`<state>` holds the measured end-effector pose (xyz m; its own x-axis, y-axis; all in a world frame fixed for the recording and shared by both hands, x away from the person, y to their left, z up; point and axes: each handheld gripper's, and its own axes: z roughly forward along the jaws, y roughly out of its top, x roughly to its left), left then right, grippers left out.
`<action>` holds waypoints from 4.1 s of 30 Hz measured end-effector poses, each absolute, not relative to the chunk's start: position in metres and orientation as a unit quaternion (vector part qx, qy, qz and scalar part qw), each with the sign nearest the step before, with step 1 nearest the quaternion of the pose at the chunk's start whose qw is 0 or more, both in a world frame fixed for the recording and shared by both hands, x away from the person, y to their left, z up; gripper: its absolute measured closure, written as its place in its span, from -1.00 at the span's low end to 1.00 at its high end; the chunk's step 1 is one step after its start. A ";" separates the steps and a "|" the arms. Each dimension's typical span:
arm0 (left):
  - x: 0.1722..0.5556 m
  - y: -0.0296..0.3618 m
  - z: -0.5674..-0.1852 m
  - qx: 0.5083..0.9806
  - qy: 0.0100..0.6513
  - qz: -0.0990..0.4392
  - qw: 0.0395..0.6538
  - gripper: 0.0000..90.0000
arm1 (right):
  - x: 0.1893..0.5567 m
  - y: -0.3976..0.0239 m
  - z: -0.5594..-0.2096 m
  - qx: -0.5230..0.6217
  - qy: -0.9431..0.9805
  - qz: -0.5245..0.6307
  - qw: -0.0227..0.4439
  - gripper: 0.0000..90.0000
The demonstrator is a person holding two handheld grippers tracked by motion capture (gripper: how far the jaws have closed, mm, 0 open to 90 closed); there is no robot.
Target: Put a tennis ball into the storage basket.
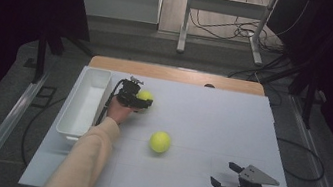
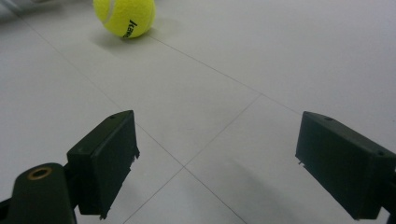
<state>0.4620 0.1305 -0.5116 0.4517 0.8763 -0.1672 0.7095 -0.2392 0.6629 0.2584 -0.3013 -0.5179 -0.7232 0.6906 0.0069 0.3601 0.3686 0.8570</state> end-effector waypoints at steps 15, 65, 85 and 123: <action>0.450 0.138 -0.492 0.768 0.504 0.122 0.376 -0.41 | 0.258 -0.301 -0.518 0.326 0.808 0.456 0.182 -0.71; 0.408 0.147 -0.431 0.760 0.449 0.129 0.453 -0.41 | 0.258 -0.301 -0.517 0.331 0.804 0.457 0.189 -0.70; 0.397 0.158 -0.420 0.760 0.440 0.137 0.458 -0.41 | 0.258 -0.303 -0.516 0.336 0.802 0.455 0.194 -0.70; 0.379 0.176 -0.405 0.754 0.435 0.155 0.468 -0.41 | 0.258 -0.303 -0.517 0.340 0.802 0.451 0.197 -0.70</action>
<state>0.3788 0.1758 -0.4048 0.5730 0.8012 -0.1726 0.5104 -0.1841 0.8400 0.2582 -0.3027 -0.5167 -0.6919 0.7219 -0.0088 0.3675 0.3626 0.8565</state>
